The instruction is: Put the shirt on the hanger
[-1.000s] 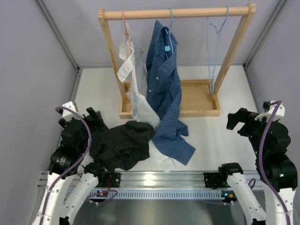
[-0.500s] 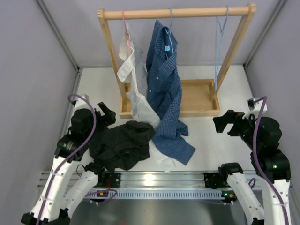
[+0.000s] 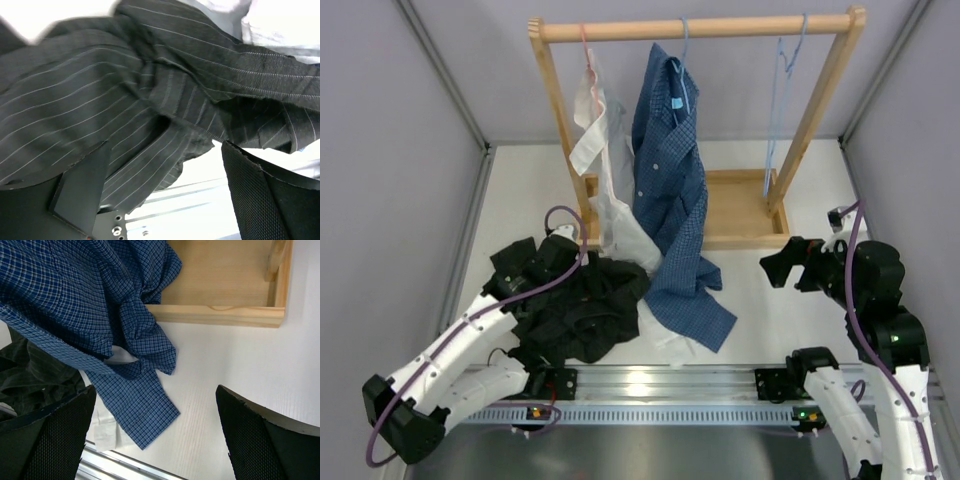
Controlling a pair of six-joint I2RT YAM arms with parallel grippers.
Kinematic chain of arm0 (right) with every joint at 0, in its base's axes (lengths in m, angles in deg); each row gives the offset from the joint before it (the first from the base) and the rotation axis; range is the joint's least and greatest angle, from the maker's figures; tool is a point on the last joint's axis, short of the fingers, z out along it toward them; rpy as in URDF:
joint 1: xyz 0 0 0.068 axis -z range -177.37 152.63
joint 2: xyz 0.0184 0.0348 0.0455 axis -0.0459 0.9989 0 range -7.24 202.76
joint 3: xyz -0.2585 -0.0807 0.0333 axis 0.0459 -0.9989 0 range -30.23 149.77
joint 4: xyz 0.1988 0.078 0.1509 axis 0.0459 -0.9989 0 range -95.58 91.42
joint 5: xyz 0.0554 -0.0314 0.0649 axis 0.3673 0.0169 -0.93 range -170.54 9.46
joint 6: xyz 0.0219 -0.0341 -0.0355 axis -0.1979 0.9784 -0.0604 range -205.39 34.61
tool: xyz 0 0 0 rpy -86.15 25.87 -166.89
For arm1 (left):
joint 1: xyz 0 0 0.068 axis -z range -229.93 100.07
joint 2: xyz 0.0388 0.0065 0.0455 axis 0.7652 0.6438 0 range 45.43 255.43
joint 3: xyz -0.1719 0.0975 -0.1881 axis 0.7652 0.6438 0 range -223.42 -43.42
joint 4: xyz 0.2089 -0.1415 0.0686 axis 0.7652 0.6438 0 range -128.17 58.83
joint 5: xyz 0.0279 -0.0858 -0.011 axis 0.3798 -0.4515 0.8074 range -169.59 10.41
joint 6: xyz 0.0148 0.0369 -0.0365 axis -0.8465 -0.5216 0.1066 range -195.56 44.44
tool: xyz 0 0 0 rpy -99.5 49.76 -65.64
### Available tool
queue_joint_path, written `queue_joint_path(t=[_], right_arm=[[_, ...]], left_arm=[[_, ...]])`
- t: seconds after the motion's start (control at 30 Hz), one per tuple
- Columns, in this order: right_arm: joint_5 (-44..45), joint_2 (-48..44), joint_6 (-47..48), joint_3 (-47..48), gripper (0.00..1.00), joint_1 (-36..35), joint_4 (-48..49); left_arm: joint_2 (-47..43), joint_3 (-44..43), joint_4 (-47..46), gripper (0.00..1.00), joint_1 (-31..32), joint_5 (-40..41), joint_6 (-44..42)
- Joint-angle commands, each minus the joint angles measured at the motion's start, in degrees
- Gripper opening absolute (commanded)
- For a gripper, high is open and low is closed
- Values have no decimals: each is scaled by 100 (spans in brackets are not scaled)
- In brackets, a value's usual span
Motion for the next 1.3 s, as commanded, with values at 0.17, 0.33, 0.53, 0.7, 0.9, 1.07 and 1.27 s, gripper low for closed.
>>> queue_joint_path(t=[0.17,0.33,0.53,0.7,0.9,1.07,1.27], right_arm=[[-196,-47,96,69,99,-99,355],[-266,6,61,43,100,-99,382],[-293,41,70,78,99,-99,382],[-354,23,79,78,99,-99,382],[-616,6,114,52,97,-99,399],[-3007,6,159,17,96,-116,759],[-4161,399,-459,323,88,-476,2061]], left_arm=[[108,-887,1996,97,173,939,-263],[309,-791,2236,90,551,647,-316],[1222,-527,2219,92,1377,1060,79],[1567,-868,2105,62,1483,1657,353],[1611,-1519,2105,0,1483,2239,274],[1286,-2371,2122,0,1483,1637,-497],[724,-3505,2131,0,1483,280,-1282]])
